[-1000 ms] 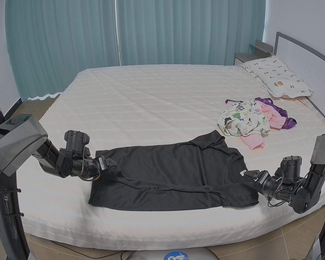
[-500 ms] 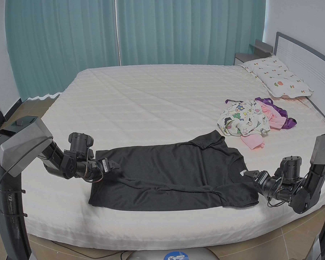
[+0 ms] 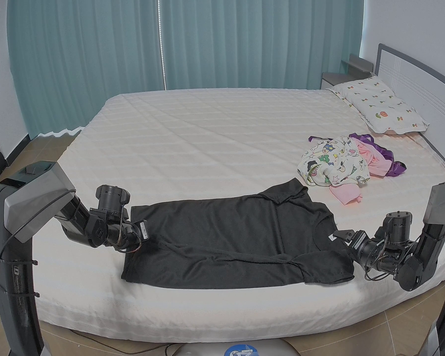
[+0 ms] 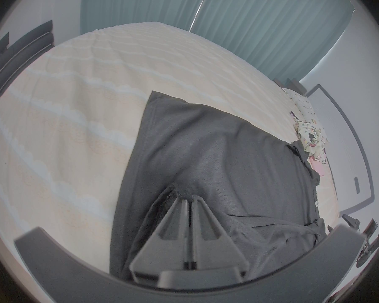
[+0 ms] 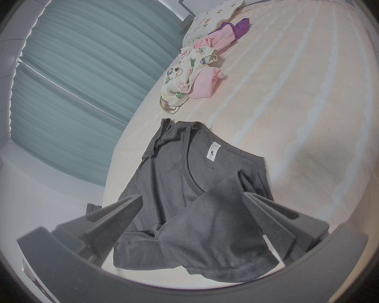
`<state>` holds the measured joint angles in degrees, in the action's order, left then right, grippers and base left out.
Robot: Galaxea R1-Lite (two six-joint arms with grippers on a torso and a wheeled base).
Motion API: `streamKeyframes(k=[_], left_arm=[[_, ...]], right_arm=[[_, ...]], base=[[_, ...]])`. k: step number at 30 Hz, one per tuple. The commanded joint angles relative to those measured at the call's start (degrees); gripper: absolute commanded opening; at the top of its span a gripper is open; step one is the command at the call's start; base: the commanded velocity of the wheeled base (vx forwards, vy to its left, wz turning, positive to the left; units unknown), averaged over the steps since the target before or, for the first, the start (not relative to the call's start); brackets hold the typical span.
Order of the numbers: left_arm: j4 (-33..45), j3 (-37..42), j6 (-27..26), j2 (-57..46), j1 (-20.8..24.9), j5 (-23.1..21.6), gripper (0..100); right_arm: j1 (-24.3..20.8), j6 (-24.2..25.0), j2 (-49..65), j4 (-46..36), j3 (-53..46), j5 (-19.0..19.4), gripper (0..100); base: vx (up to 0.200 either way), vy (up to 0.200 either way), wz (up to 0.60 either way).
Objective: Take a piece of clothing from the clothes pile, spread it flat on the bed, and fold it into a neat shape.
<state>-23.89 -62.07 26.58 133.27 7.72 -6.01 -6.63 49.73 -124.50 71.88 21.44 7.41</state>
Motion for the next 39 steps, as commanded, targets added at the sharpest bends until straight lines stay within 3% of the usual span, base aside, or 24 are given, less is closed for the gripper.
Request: streamKeyframes(k=[1, 6, 7, 12, 19, 24, 39], left_arm=[[0.16, 0.81, 0.41, -2.31, -0.25, 0.91, 0], [0.34, 2.75, 0.58, -4.07, -0.16, 1.00, 0], [0.34, 4.24, 0.58, -5.12, -0.07, 1.35, 0], [0.25, 5.47, 0.67, -5.56, 0.02, 5.04, 0], [0.25, 5.47, 1.64, -5.74, 0.19, 5.04, 0], [0.25, 5.47, 1.73, -5.74, 0.37, 5.04, 0], [0.34, 5.47, 1.90, -5.74, 0.37, 5.04, 0]], right_arm=[[0.30, -1.83, -0.92, -0.68, 2.11, 0.15, 100], [1.89, -8.86, -1.80, -2.44, 4.75, 1.82, 100], [2.50, -11.41, -2.06, -5.17, 6.95, 4.72, 100], [3.56, -15.18, -2.76, -11.14, 11.78, 6.12, 100], [3.73, -19.23, -6.45, -13.43, 16.88, 7.71, 100], [5.66, -26.52, -9.35, -13.52, 17.76, 11.13, 100], [6.10, -29.42, -12.78, -12.64, 17.49, 15.09, 100]], base=[[0.000, 0.000, 0.00], [0.000, 0.000, 0.00], [0.000, 0.000, 0.00], [0.000, 0.000, 0.00], [0.000, 0.000, 0.00], [0.000, 0.000, 0.00], [0.000, 0.000, 0.00]])
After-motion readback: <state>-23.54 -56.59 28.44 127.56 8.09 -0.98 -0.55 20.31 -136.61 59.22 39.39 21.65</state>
